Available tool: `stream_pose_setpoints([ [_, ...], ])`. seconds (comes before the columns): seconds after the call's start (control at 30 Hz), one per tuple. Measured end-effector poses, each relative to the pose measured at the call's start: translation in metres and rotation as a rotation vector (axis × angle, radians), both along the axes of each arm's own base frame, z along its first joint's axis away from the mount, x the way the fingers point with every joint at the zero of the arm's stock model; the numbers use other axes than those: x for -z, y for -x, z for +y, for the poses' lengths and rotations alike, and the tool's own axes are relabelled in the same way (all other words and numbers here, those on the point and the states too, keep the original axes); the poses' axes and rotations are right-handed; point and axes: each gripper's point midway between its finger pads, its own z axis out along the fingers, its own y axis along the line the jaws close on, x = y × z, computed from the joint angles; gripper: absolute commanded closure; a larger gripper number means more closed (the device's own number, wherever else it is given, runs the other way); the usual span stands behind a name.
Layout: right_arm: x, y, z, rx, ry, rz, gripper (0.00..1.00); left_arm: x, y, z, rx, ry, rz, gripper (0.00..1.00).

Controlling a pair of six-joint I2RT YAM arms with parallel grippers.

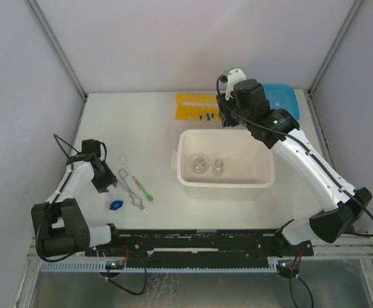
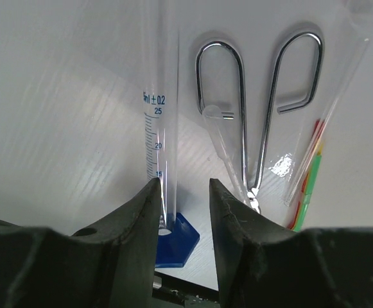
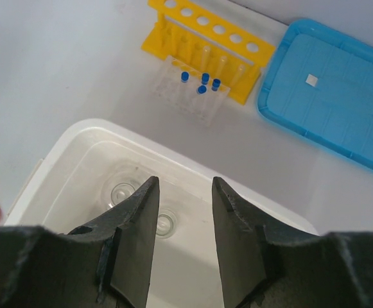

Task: Organize the chemistry lab equipment
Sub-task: Pick up the chemistry item at the center of the board.

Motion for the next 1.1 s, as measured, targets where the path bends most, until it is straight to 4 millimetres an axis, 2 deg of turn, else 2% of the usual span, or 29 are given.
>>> stream_pose_setpoints([
  [0.43,0.013,-0.013,-0.008,0.031,-0.017,0.044,0.62,0.021,0.000,0.004,0.021,0.027,0.077,0.61],
  [0.53,0.016,-0.014,-0.008,0.032,-0.017,0.052,0.62,0.026,0.001,0.004,0.029,0.031,0.091,0.69],
  [0.7,0.018,-0.017,-0.011,0.041,-0.016,0.057,0.61,0.031,0.001,0.003,0.053,0.039,0.112,0.75],
  [0.77,0.017,-0.019,-0.011,0.040,-0.023,0.064,0.61,0.031,0.001,0.003,0.060,0.040,0.111,0.82],
  [0.87,0.008,-0.024,-0.010,0.037,-0.052,0.076,0.61,0.030,0.000,0.002,0.064,0.049,0.111,0.90],
  [0.97,-0.013,-0.036,-0.012,0.040,-0.107,0.080,0.61,0.024,0.000,-0.001,0.071,0.063,0.115,0.93],
  [1.03,-0.032,-0.045,-0.016,0.043,-0.159,0.080,0.61,0.012,-0.003,-0.002,0.083,0.059,0.099,0.95],
  [1.1,-0.049,-0.052,-0.019,0.040,-0.209,0.088,0.61,-0.013,-0.017,-0.004,0.102,0.045,0.039,0.99],
])
